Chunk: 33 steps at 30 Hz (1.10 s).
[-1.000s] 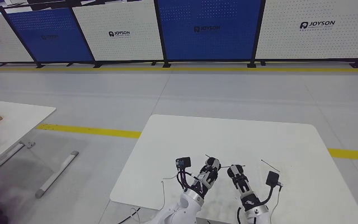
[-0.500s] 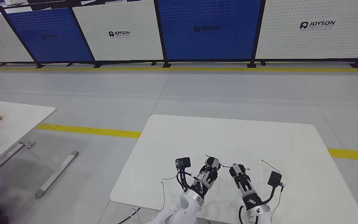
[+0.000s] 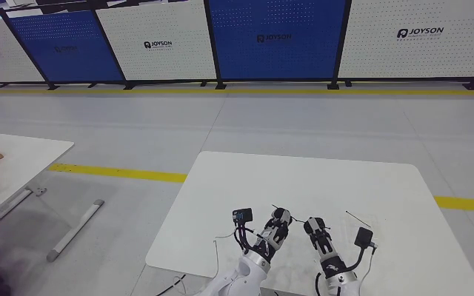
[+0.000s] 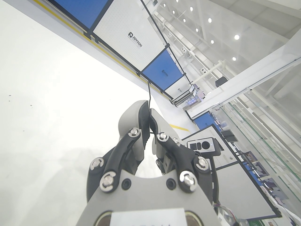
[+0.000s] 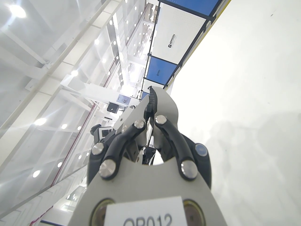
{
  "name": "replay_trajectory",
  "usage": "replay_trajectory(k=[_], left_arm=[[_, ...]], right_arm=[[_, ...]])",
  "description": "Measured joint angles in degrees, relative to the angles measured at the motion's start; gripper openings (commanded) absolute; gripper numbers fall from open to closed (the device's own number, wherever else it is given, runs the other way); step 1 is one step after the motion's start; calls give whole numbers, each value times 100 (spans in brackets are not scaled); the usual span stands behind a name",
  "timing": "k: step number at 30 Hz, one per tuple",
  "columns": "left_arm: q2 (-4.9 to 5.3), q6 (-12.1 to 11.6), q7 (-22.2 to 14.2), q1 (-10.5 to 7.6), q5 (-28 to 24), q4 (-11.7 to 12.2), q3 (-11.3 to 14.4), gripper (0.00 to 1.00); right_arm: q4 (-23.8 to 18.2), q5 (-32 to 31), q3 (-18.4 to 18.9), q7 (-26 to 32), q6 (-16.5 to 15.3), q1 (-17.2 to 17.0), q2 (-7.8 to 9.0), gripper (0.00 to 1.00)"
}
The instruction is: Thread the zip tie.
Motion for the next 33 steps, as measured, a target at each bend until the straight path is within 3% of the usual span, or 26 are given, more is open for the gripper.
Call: replay_trajectory(k=[5, 7, 10, 23, 29, 31, 33], left_arm=[[-8, -1, -19, 12, 20, -1, -7, 0], [-11, 24, -27, 17, 30, -2, -12, 0], [-17, 166, -71, 7, 72, 9, -20, 0], [-71, 383, -104, -78, 34, 64, -12, 0], [-85, 404, -87, -65, 44, 43, -25, 0], [-89, 399, -83, -60, 50, 42, -26, 0], [-93, 394, -83, -54, 58, 41, -27, 0]], right_arm=[[14, 4, -25, 59, 78, 27, -9, 0], [16, 27, -26, 93, 111, 41, -11, 30], [15, 59, -20, 121, 117, 49, -14, 38], [40, -48, -25, 125, 124, 24, -21, 33], [13, -90, -4, 76, 90, -33, -21, 15], [7, -95, 1, 69, 83, -43, -21, 1], [-1, -96, 7, 55, 57, -53, -22, 0]])
